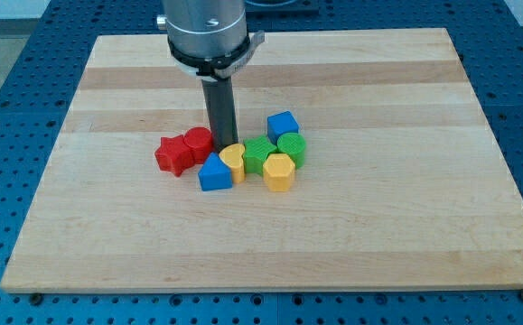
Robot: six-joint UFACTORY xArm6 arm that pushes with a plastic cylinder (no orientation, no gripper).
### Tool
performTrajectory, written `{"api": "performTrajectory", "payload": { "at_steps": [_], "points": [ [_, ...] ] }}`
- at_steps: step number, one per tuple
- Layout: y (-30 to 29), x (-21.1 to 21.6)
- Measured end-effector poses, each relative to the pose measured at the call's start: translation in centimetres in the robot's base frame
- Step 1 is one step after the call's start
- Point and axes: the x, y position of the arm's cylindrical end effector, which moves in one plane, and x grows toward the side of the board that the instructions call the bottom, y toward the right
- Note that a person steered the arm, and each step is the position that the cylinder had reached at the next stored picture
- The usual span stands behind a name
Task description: Slide the red star and red circle right a bit
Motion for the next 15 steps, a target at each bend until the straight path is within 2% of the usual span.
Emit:
{"api": "performTrajectory", "payload": {
  "at_steps": [1, 2, 3, 4, 6, 7, 8, 9, 11, 12, 15],
  "points": [
    [0.0, 0.2],
    [0.5, -2.1],
    [0.6, -8.7],
    [-2.1, -12.6],
    [-14.7, -15.0],
    [-20.0, -8.6],
    [-17.5, 3.1],
    [-17.3, 3.6],
    [-11.4, 1.7],
    [-11.4, 1.7],
    [-7.6, 3.1]
  ]
}}
